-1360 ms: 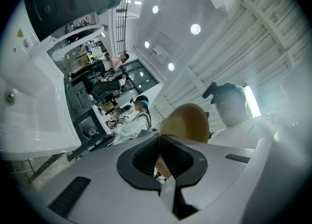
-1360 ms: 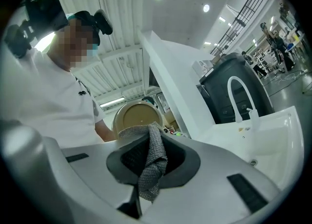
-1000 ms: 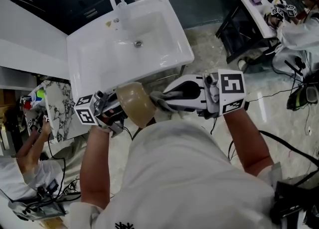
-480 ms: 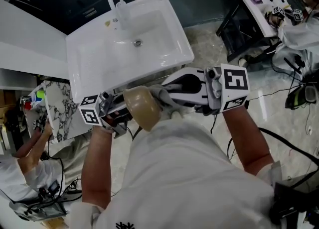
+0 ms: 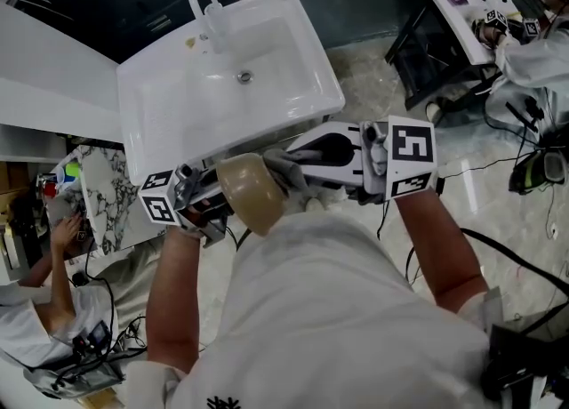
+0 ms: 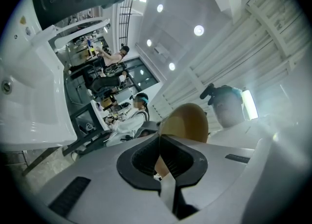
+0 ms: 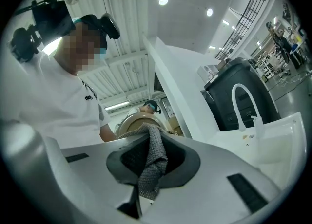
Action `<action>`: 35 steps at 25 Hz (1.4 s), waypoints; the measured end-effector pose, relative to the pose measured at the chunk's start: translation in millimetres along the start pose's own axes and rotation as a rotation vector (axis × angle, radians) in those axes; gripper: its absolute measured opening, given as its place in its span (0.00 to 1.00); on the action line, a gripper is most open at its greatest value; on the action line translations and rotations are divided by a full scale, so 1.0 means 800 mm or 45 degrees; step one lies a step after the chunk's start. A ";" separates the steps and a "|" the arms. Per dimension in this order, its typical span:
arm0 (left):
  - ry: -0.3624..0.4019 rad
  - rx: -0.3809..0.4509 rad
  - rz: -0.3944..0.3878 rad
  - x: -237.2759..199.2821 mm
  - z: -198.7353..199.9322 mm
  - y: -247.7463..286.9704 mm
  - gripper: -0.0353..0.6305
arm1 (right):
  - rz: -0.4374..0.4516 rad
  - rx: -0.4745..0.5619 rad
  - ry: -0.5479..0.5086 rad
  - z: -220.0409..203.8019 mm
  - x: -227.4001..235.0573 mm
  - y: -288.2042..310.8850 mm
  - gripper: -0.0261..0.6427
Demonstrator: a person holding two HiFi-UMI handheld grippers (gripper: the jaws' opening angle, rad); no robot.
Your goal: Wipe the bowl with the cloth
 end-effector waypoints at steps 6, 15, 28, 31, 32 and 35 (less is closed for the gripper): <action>-0.002 0.037 0.000 0.000 0.005 -0.002 0.08 | -0.040 -0.022 0.032 -0.015 0.000 -0.007 0.09; -0.026 0.112 0.028 -0.007 0.010 -0.006 0.08 | 0.012 -0.124 0.080 -0.035 -0.013 -0.003 0.09; -0.047 0.077 0.123 -0.019 0.007 -0.017 0.08 | 0.261 -0.142 0.028 -0.007 -0.043 0.033 0.09; -0.053 0.044 0.122 -0.021 0.000 -0.017 0.08 | 0.296 -0.123 -0.017 0.005 -0.046 0.036 0.09; -0.053 0.034 0.120 -0.021 -0.002 -0.017 0.08 | 0.303 -0.106 -0.029 0.009 -0.046 0.036 0.09; -0.048 0.000 0.118 -0.020 -0.007 -0.014 0.08 | 0.293 -0.054 -0.051 0.021 -0.042 0.037 0.09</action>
Point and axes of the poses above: the fingertips, and each gripper's own axes: y forward along the fingers, x to its right, z out of its top, the point moved 8 cm from there along -y, backward along the fingers, and after that the axes turned 14 degrees about z, right-handed, at the moved point
